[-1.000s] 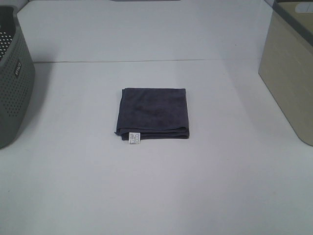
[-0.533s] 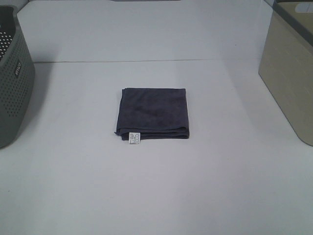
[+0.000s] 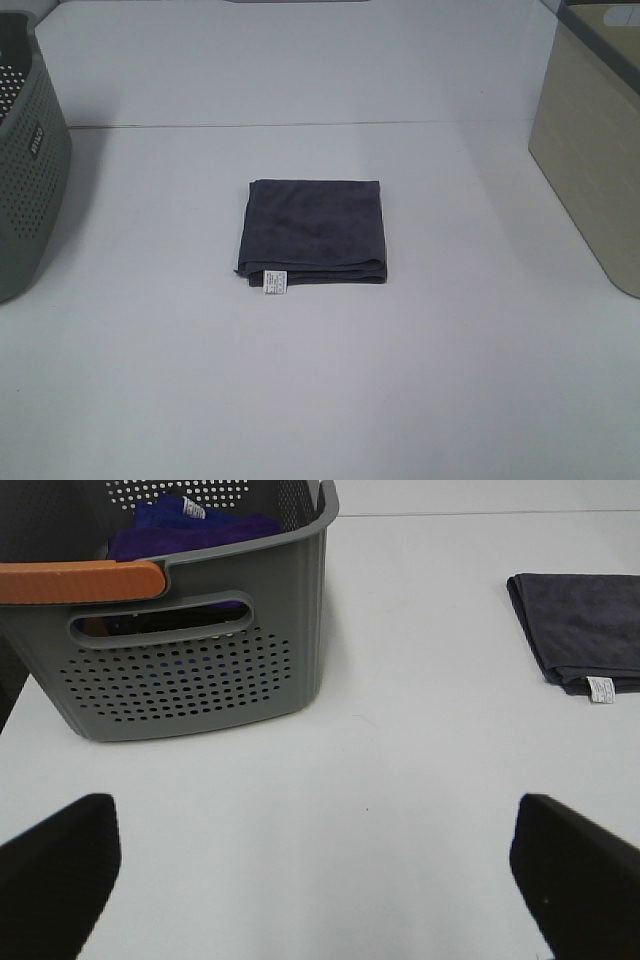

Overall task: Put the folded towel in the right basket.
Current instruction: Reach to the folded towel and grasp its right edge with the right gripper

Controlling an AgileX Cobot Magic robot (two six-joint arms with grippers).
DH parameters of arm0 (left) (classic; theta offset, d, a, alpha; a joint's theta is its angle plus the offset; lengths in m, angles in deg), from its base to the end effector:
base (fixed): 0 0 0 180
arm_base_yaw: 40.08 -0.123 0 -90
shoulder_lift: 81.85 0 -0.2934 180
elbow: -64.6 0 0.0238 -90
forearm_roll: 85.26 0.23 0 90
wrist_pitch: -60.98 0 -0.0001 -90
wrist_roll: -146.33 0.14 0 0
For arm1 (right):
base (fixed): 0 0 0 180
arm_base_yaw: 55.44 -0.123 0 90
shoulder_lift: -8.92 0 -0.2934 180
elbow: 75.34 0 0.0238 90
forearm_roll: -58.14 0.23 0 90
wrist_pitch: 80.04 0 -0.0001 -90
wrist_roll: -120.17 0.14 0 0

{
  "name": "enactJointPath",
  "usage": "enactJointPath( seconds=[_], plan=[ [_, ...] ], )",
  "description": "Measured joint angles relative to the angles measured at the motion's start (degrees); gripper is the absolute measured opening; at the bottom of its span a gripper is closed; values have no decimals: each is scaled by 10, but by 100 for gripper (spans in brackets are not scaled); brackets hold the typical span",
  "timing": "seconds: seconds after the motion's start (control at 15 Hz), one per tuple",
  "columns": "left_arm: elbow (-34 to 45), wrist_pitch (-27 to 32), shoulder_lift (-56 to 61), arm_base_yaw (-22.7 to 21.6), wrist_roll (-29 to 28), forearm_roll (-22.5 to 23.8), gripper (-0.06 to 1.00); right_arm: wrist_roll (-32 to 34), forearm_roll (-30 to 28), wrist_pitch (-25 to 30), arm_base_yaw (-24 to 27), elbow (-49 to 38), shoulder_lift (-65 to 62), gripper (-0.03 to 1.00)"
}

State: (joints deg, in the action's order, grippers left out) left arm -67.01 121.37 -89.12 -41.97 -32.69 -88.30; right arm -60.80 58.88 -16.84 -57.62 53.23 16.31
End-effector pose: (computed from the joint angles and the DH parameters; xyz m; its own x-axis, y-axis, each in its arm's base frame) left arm 0.0113 -0.0061 0.2481 -0.4384 -0.0236 -0.8985 0.0045 0.9996 -0.0284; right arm 0.0121 0.0021 0.2259 -0.5292 -0.0313 -0.8479 -0.0537 0.9986 -0.0033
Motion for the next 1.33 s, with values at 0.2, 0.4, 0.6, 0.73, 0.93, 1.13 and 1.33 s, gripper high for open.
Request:
enactJointPath(
  seconds=[0.2, 0.4, 0.6, 0.73, 0.93, 1.13, 1.33],
  plan=[
    [0, 0, 0, 0, 0, 0, 99, 0, 0, 0, 0, 0, 0, 98],
    [0, 0, 0, 0, 0, 0, 99, 0, 0, 0, 0, 0, 0, 98],
    [0, 0, 0, 0, 0, 1, 99, 0, 0, 0, 0, 0, 0, 98],
    [0, 0, 0, 0, 0, 1, 99, 0, 0, 0, 0, 0, 0, 98],
    [0, 0, 0, 0, 0, 1, 99, 0, 0, 0, 0, 0, 0, 98],
    [0, 0, 0, 0, 0, 1, 99, -1, 0, 0, 0, 0, 1, 98],
    [0, 0, 0, 0, 0, 1, 99, -2, 23, 30, 0, 71, 121, 98]
  ],
)
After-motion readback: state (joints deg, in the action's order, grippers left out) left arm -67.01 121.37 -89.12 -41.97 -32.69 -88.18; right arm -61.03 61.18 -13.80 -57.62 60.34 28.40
